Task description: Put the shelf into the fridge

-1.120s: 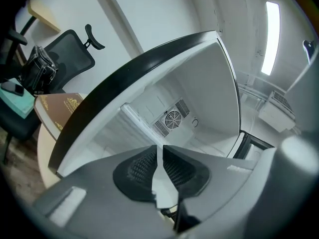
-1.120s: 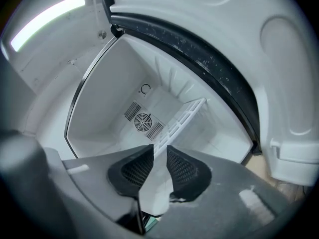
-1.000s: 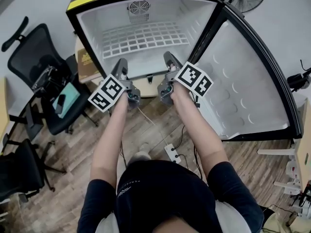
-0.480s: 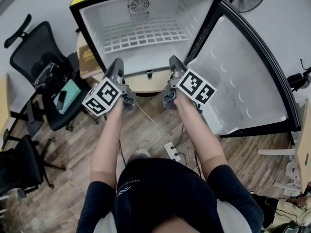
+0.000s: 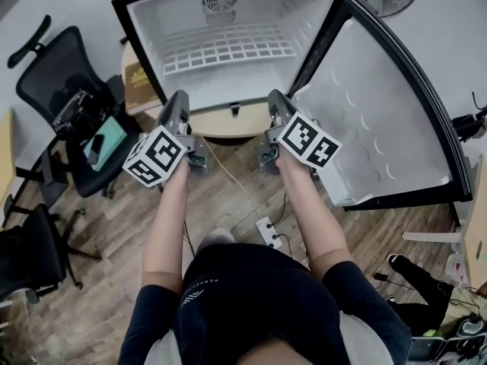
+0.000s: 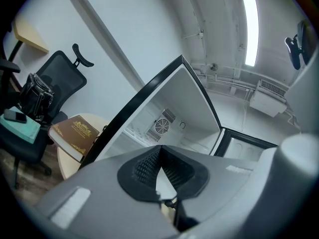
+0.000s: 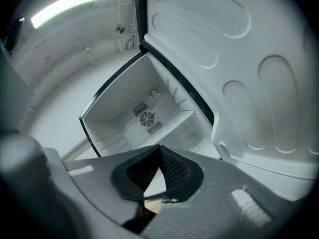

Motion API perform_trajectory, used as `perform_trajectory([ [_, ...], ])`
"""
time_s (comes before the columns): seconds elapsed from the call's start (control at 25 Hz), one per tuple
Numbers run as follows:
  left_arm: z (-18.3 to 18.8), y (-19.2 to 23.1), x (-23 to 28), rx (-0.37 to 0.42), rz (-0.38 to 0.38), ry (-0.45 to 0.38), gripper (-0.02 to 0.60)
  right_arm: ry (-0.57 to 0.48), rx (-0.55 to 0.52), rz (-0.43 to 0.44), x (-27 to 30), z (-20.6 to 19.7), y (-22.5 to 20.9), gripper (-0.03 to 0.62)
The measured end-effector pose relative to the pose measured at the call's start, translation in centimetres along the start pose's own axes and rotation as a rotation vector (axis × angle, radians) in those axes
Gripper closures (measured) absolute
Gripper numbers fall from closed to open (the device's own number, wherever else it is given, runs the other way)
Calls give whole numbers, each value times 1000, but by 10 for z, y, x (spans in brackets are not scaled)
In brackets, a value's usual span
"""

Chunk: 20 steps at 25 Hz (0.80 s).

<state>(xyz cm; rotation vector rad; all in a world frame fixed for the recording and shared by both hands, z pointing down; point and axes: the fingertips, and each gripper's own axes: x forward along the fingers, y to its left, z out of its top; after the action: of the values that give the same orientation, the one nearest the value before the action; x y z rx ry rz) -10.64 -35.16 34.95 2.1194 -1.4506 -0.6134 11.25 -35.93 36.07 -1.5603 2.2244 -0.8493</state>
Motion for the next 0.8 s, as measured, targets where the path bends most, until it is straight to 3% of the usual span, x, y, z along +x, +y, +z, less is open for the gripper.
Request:
perform_trajectory([
  [0.36, -8, 2, -17, -20, 15, 16, 569, -4, -22, -2, -15, -1, -2, 594],
  [0.8, 1, 1, -23, 10, 14, 26, 569, 8, -21, 9, -19, -1, -3, 594],
])
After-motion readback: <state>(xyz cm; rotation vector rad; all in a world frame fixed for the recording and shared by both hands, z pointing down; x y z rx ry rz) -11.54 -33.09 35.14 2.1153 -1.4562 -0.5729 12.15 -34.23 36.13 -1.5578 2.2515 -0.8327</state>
